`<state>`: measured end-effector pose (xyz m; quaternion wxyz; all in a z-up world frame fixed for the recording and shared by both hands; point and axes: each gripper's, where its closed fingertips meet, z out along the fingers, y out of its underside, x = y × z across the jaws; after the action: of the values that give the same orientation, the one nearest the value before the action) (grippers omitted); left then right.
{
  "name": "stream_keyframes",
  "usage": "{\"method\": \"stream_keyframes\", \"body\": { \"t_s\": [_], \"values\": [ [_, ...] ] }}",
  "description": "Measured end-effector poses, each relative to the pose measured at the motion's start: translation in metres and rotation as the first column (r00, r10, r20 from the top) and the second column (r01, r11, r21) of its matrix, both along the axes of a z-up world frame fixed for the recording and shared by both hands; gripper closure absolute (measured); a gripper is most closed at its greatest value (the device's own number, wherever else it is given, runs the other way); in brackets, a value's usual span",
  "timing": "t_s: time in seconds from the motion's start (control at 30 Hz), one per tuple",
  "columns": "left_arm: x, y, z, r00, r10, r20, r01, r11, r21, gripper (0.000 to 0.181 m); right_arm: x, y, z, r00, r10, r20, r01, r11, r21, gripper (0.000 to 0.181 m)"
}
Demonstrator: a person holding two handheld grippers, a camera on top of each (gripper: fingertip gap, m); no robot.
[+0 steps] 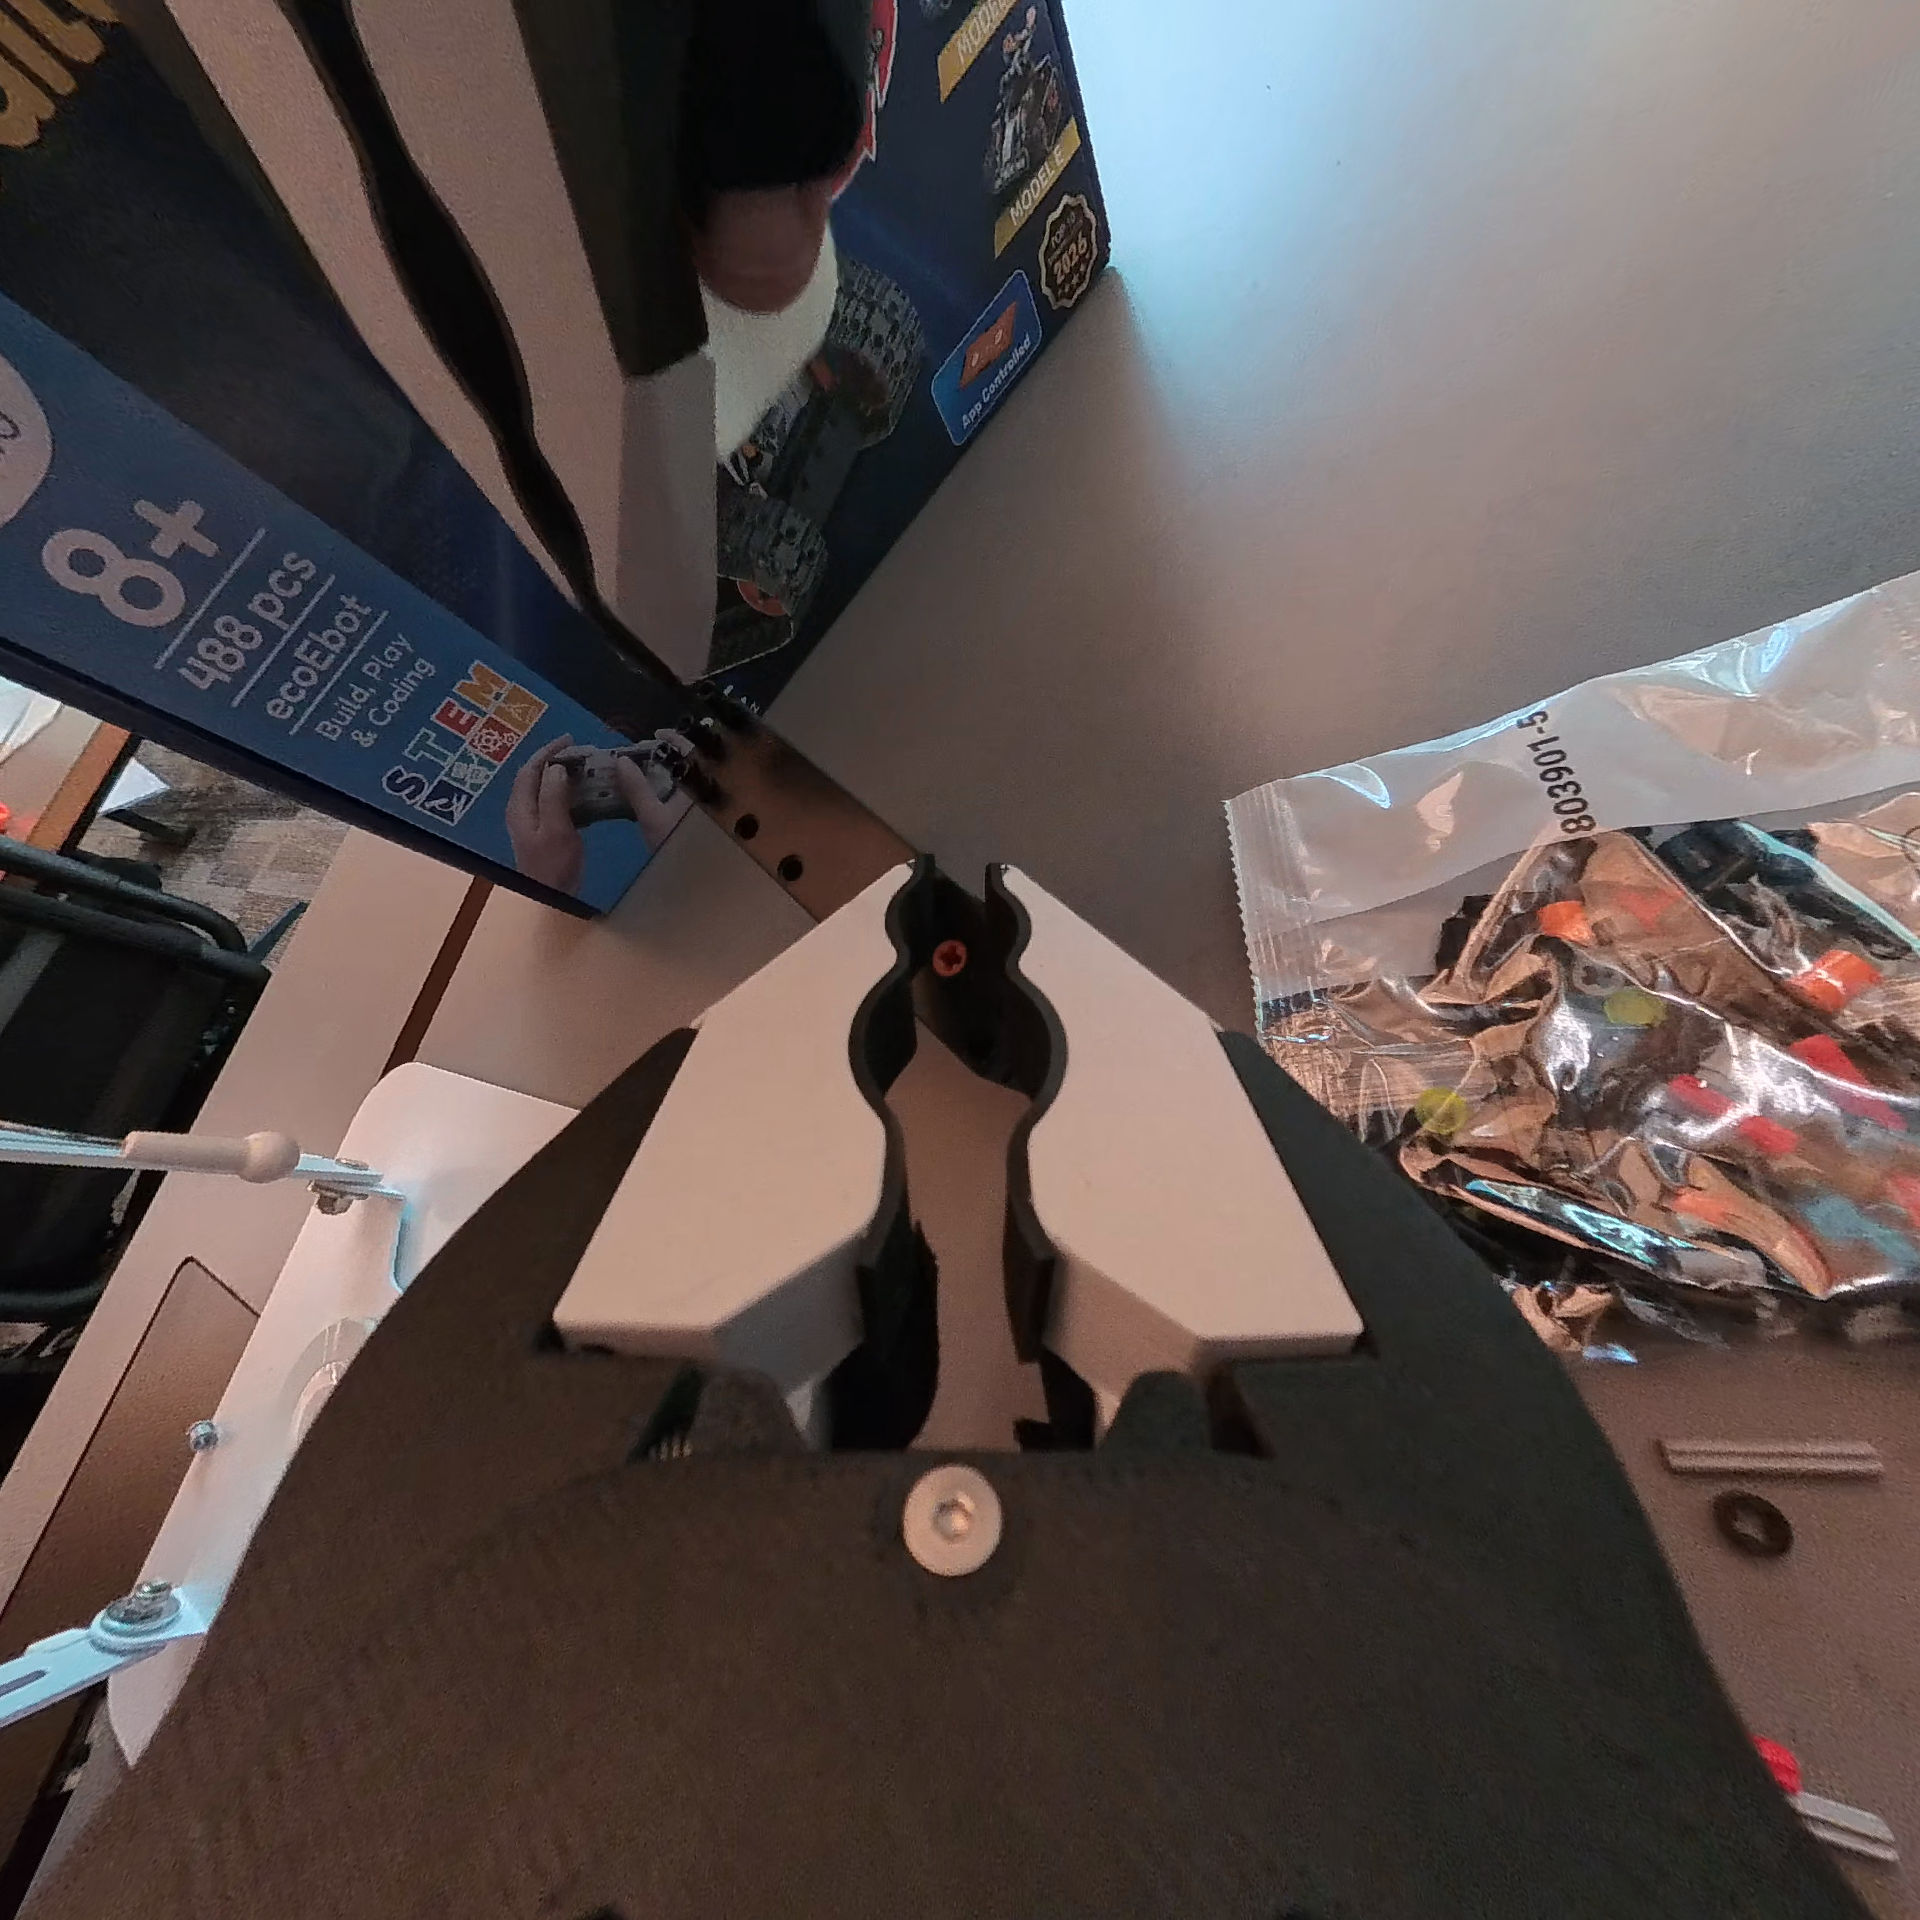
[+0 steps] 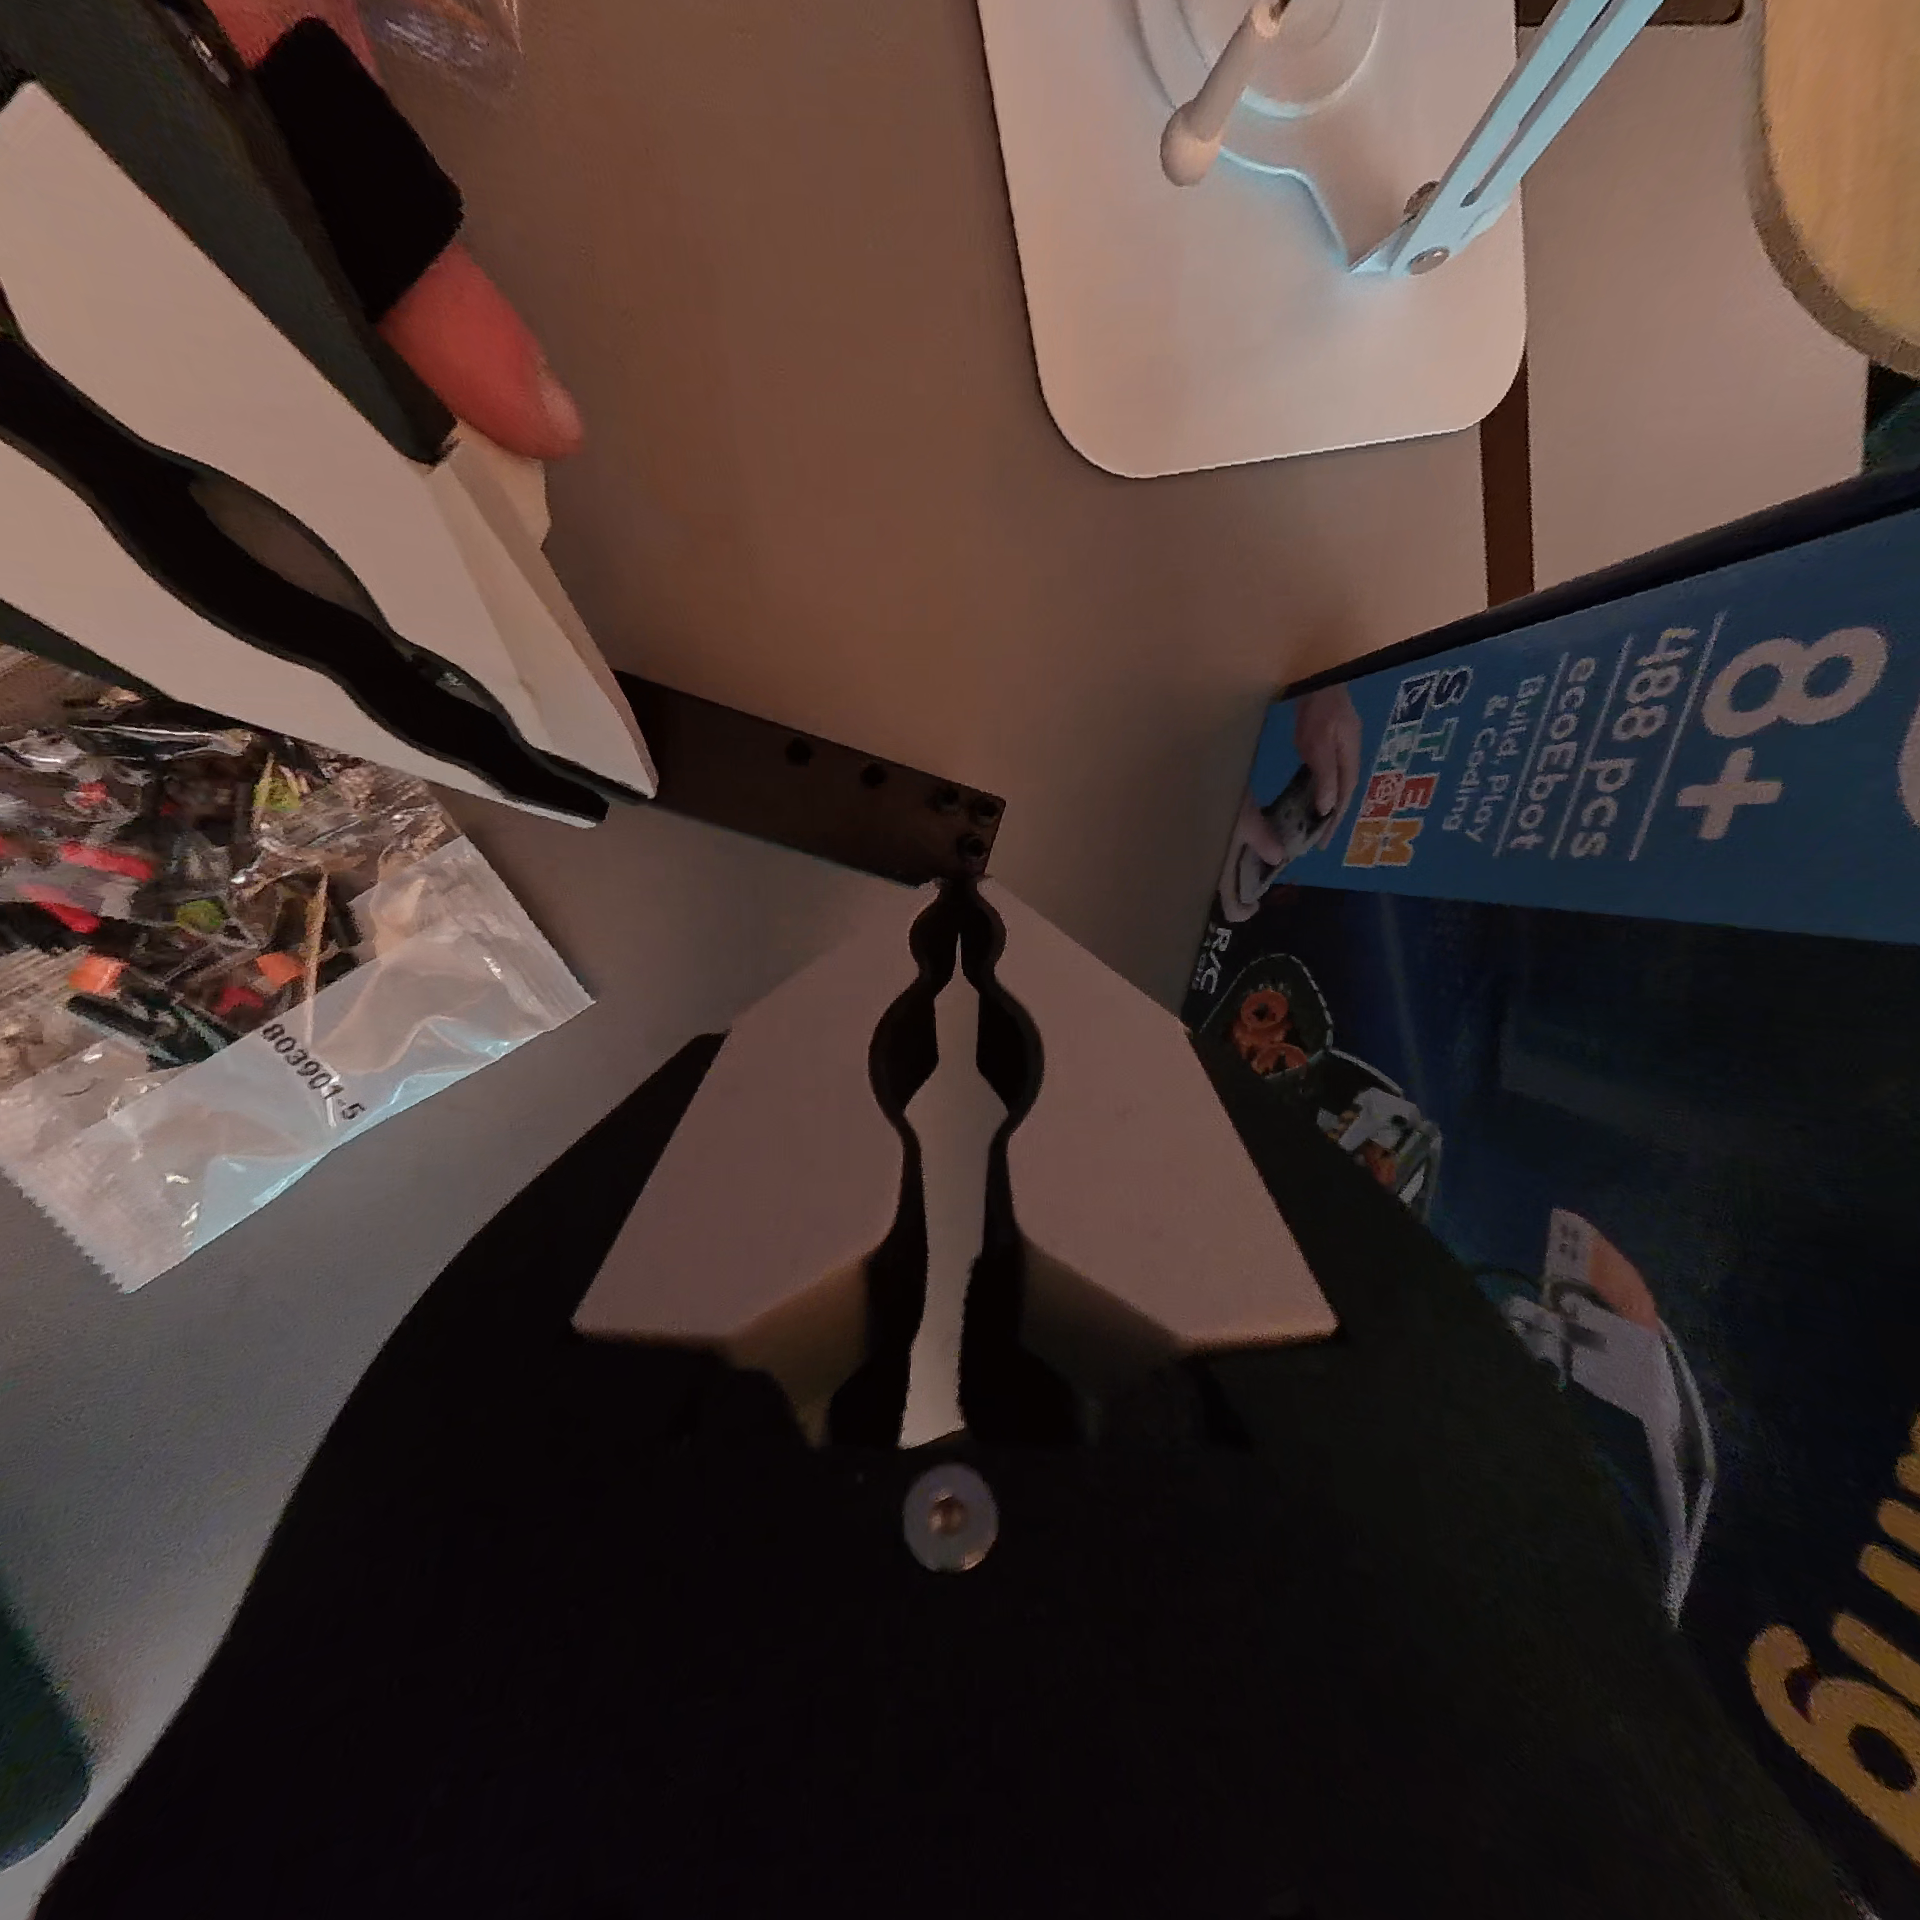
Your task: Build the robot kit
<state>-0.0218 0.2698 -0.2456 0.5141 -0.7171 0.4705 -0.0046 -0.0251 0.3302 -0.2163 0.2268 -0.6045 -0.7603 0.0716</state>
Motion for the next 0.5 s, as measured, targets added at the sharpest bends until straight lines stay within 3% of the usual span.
{"method": "stream_keyframes", "body": {
  "t_s": [0.13,0.4,0.5],
  "values": [
    [0.001,0.000,-0.001,1.000,-0.002,0.000,0.002,1.000,0.000,0.173,0.002,0.005,-0.007,0.999,-0.015,0.046,0.013,0.999,0.033,0.181],
    [0.001,-0.001,-0.001,1.000,-0.006,-0.014,0.006,1.000,-0.013,0.168,0.004,-0.010,0.021,0.999,-0.006,-0.034,0.009,0.997,0.081,0.181],
    [0.001,-0.004,0.011,1.000,-0.020,-0.004,0.020,1.000,0.007,0.159,0.011,-0.023,0.037,0.996,-0.004,-0.092,0.015,0.992,0.129,0.181]
  ]
}}
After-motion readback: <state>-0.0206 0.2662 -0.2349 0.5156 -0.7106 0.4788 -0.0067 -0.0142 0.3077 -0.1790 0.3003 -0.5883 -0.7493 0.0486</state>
